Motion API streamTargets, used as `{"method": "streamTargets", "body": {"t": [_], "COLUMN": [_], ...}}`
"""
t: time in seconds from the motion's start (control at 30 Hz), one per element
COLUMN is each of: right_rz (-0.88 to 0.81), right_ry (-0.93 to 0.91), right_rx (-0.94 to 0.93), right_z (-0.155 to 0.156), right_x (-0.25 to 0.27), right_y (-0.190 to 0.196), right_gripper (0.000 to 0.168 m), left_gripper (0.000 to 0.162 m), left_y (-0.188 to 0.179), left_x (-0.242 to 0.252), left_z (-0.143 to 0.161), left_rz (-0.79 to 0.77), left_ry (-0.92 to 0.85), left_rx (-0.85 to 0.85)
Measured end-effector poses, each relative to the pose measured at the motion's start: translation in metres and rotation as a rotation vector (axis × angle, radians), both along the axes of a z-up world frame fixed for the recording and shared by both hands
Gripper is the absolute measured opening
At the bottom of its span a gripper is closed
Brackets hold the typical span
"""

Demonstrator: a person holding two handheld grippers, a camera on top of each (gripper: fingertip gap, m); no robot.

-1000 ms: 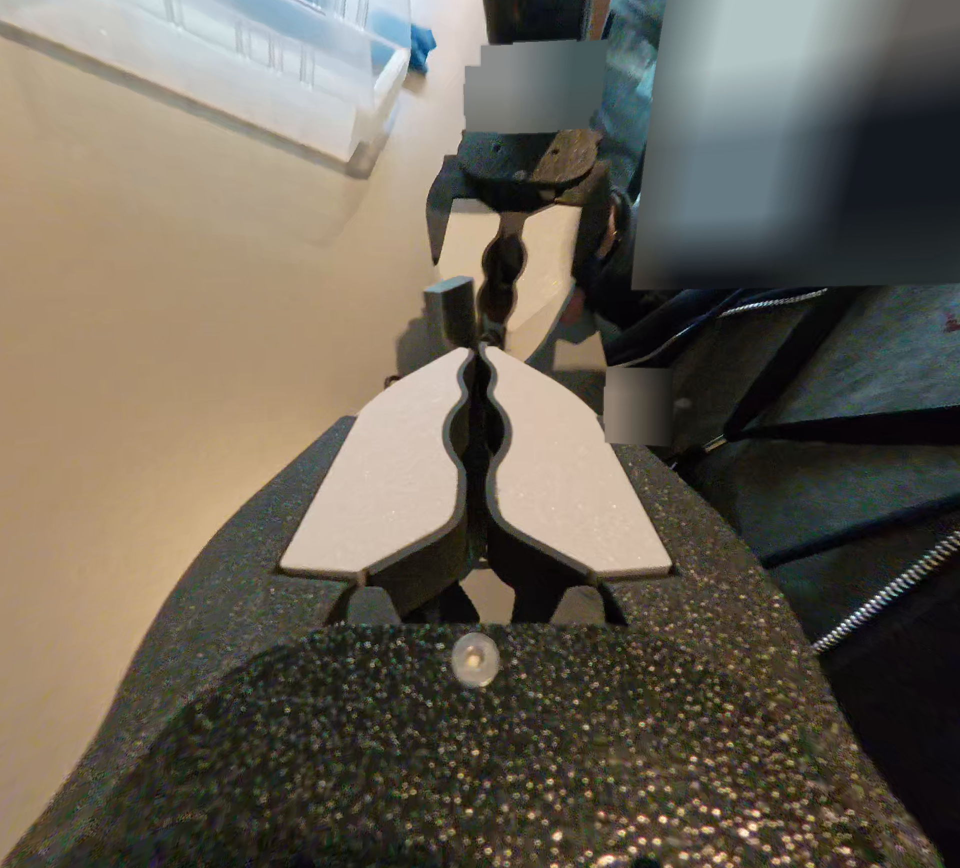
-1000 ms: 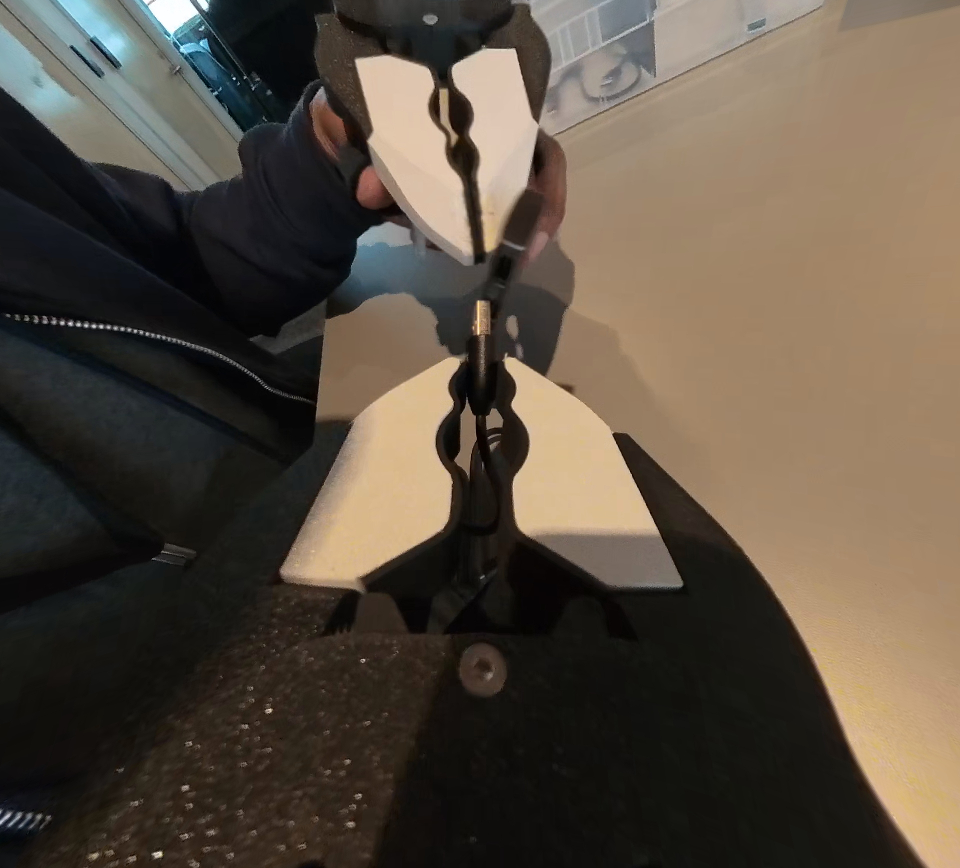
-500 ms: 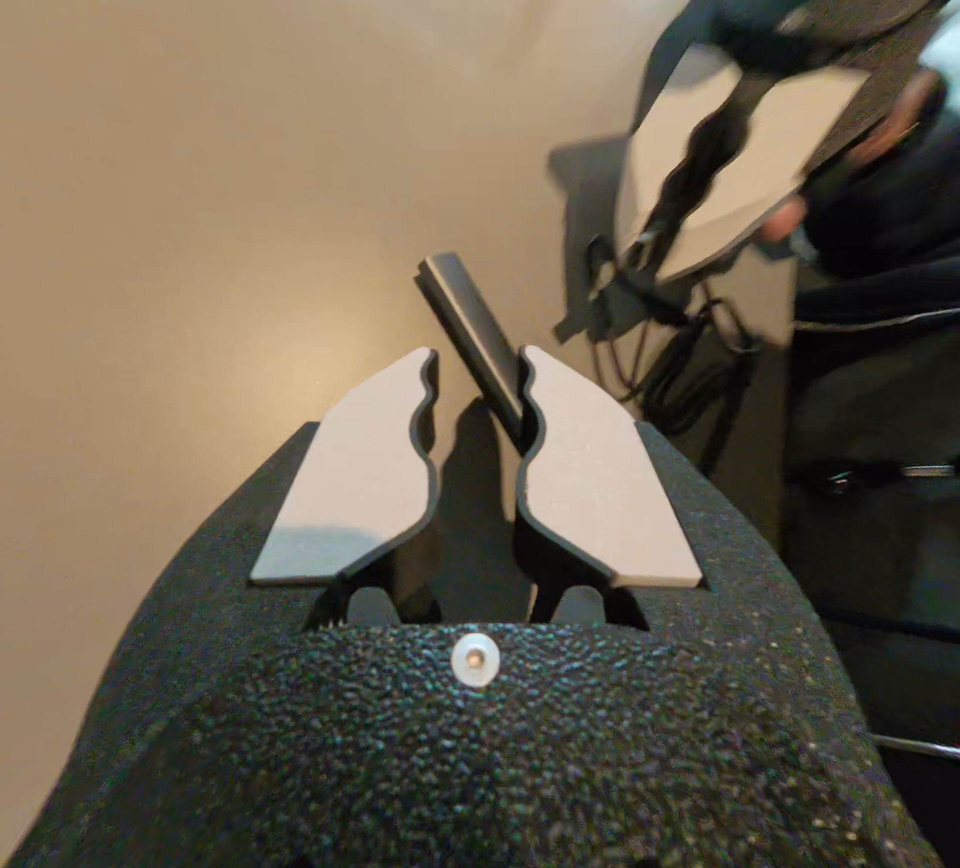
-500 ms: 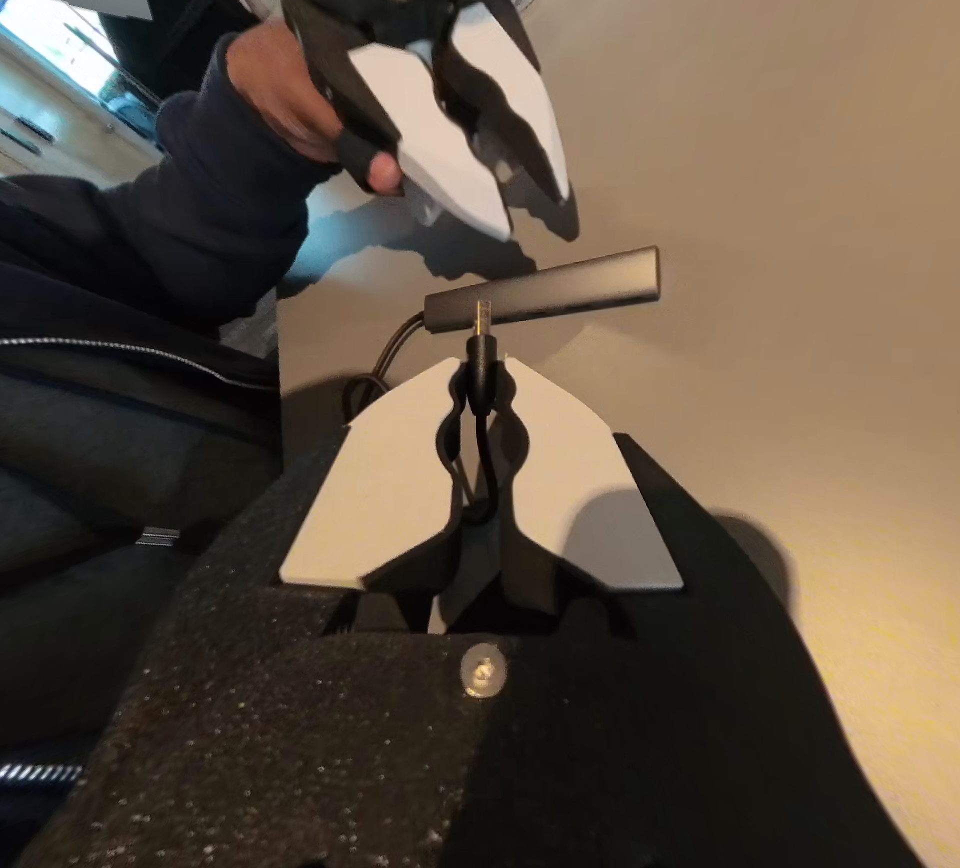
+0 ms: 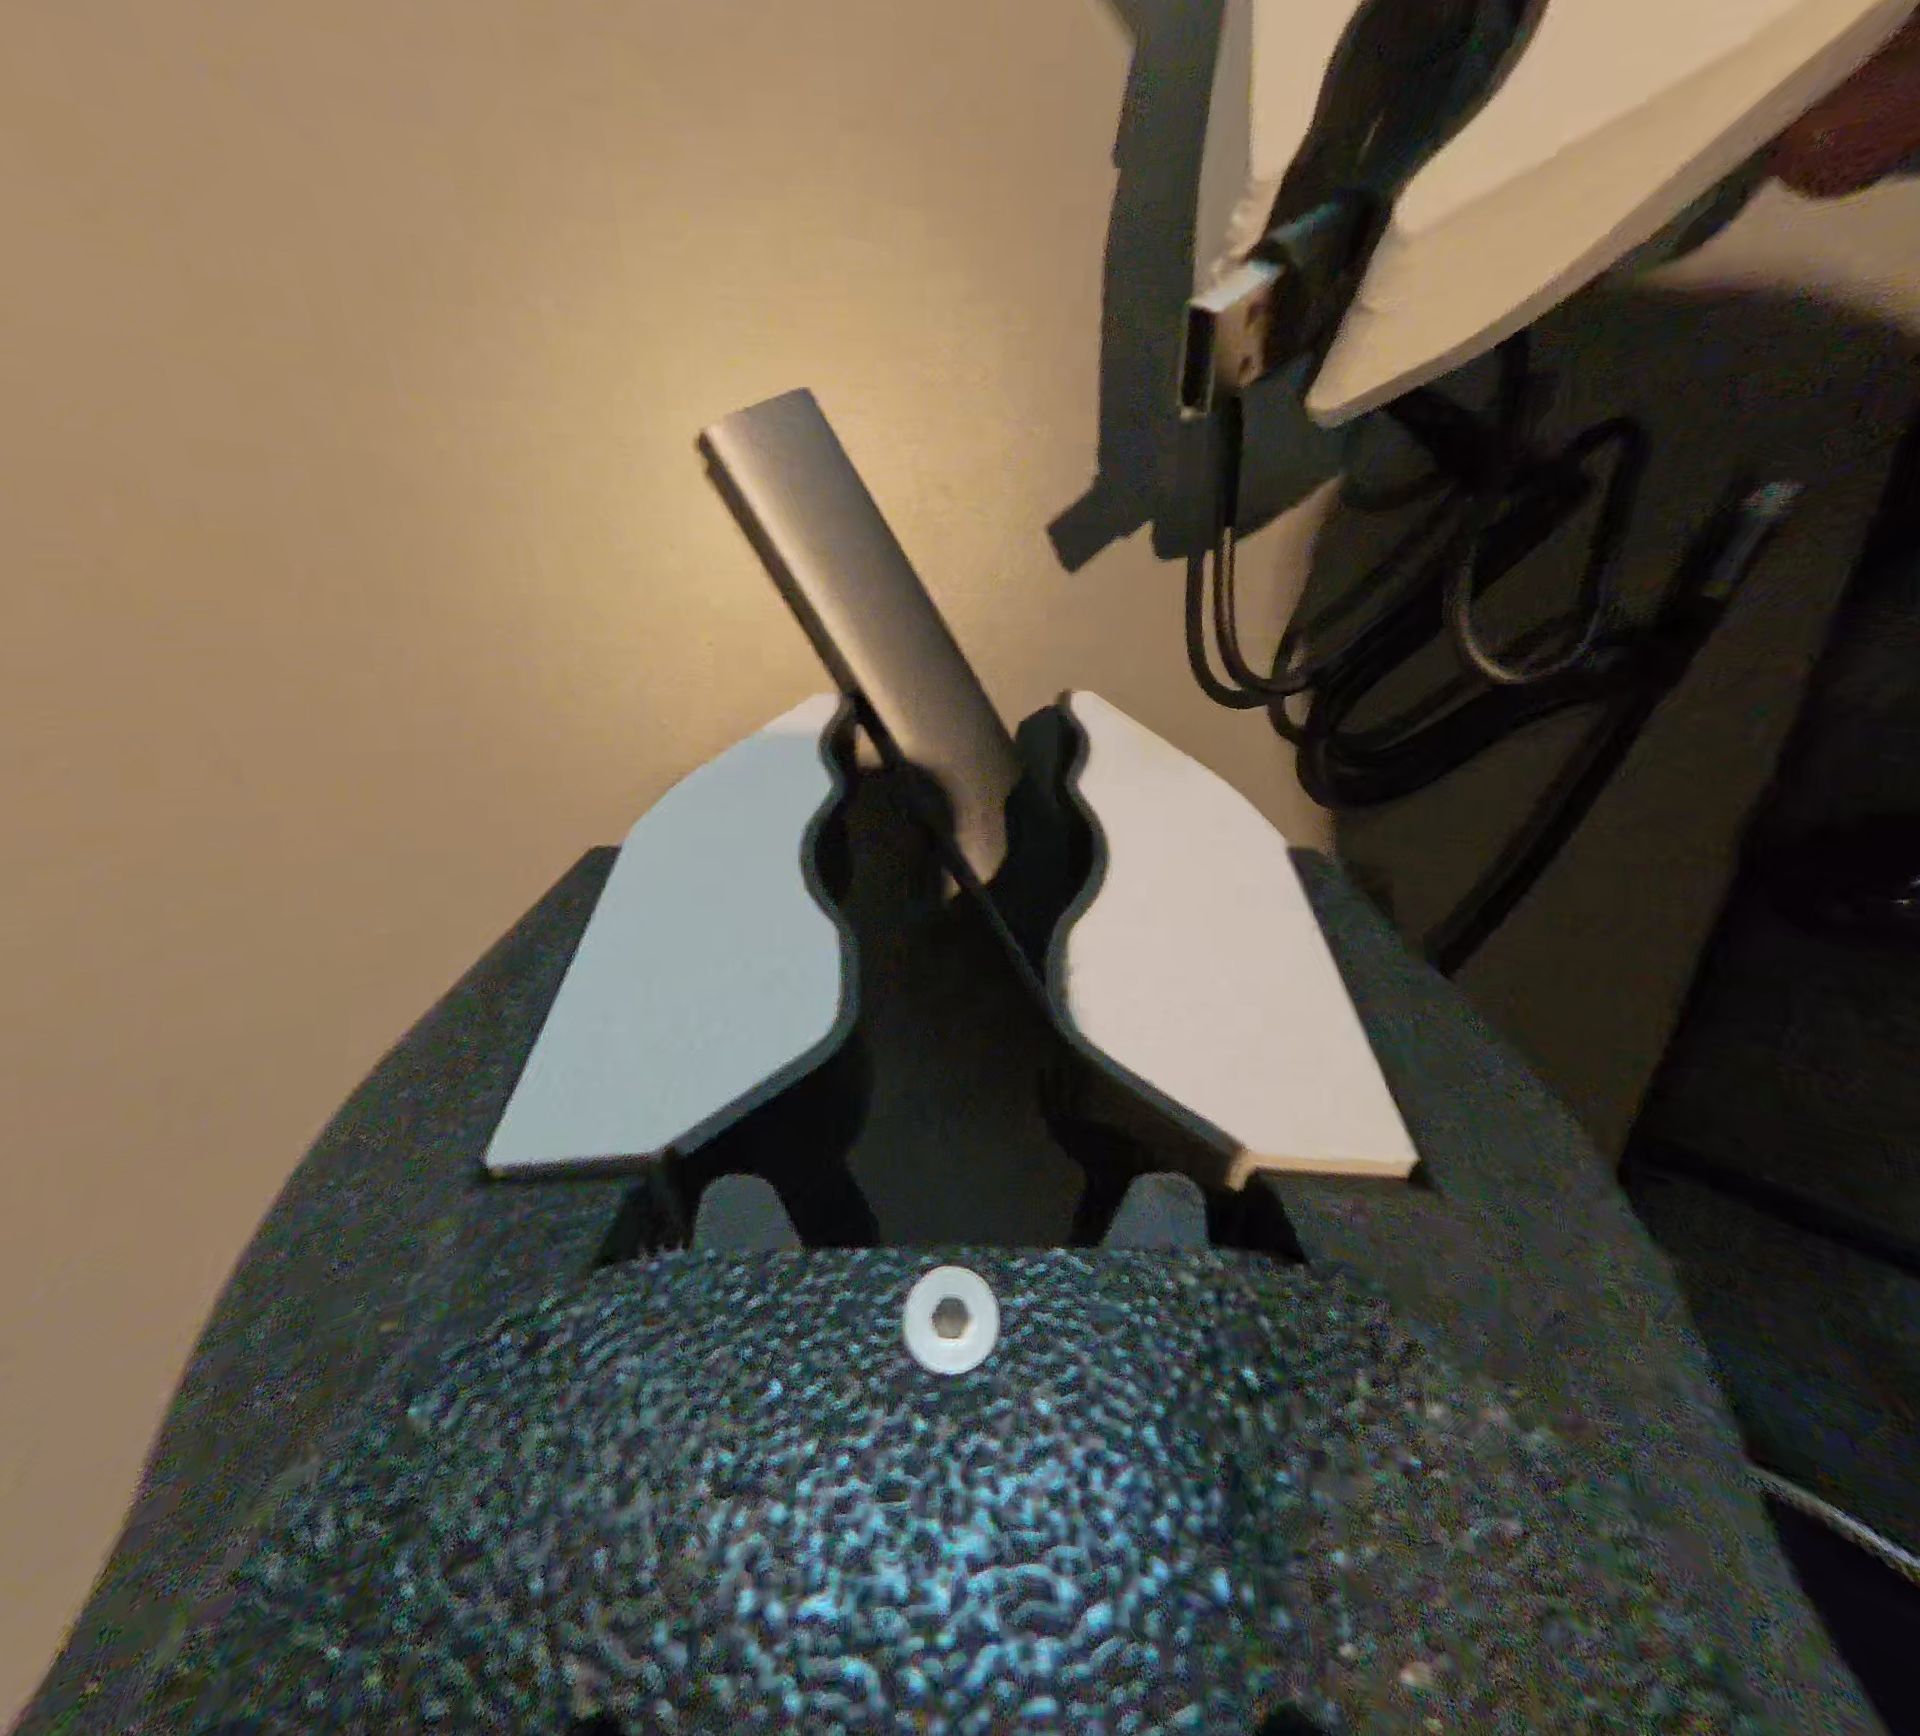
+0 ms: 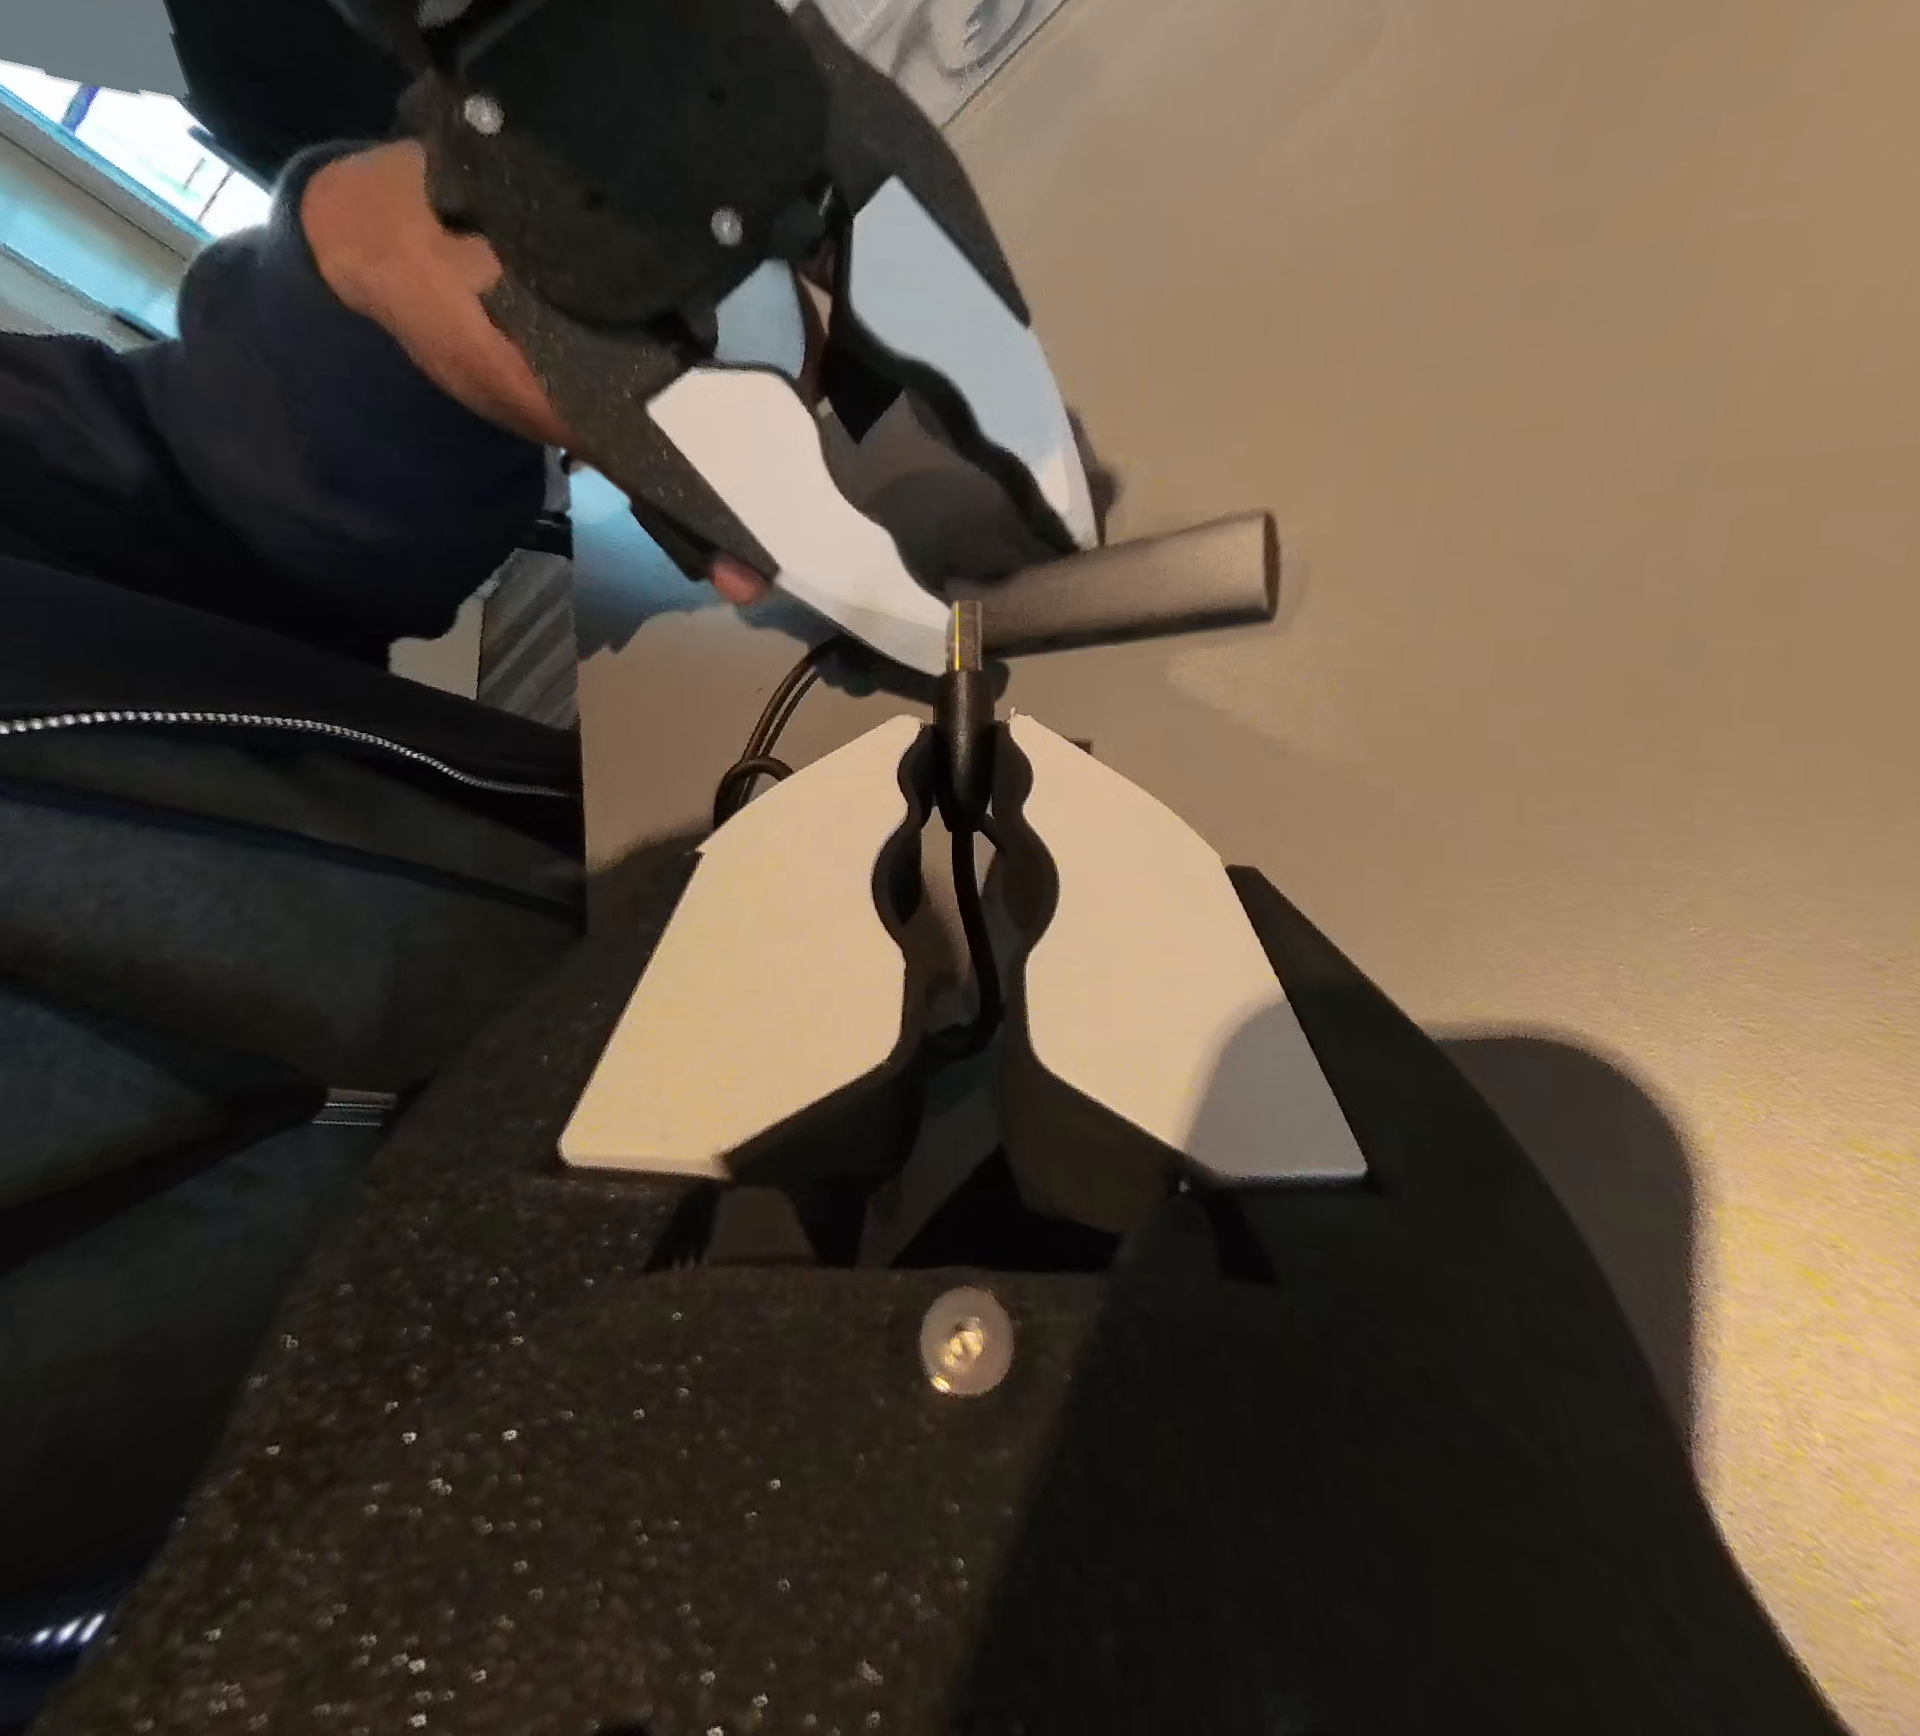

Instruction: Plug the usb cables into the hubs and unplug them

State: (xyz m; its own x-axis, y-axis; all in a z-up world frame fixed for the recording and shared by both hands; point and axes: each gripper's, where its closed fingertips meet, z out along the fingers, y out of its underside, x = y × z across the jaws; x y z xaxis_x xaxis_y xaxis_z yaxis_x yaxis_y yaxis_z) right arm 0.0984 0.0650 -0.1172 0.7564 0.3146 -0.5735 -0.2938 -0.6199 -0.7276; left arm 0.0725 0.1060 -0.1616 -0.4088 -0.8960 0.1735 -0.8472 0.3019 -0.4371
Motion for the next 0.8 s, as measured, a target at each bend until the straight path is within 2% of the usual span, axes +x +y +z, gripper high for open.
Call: {"method": "streamTargets", "body": {"t": [0.03,0.13,0.33,0.47,0.6,0.7,0.8], "right_rz": [0.001,-0.006,-0.028,-0.033,0.005,0.031,0.048], "right_ry": [0.003,0.011,0.023,0.067,0.161,0.235,0.264], "right_rx": [0.006,0.02,0.034,0.031,0.038,0.053,0.066], "right_z": [0.001,0.003,0.006,0.008,0.015,0.023,0.028], "right_x": [0.0,0.001,0.005,0.007,-0.001,-0.009,-0.016], "right_y": [0.0,-0.001,-0.004,-0.011,-0.016,-0.012,-0.009], "right_gripper": [0.01,0.01,0.01,0.01,0.01,0.01,0.01], "left_gripper": [0.027,0.026,0.022,0.021,0.02,0.02,0.02], "left_y": [0.0,-0.009,-0.018,-0.021,-0.022,-0.025,-0.029], "left_x": [0.0,0.001,0.0,0.002,0.011,0.012,0.011], "left_z": [-0.002,-0.003,-0.001,0.012,0.051,0.071,0.077], "left_rz": [-0.008,-0.038,-0.015,0.051,0.15,0.183,0.188], "left_ry": [-0.008,-0.026,-0.082,-0.194,-0.358,-0.405,-0.41], "left_rx": [0.054,0.102,-0.006,-0.188,-0.511,-0.729,-0.823]}}
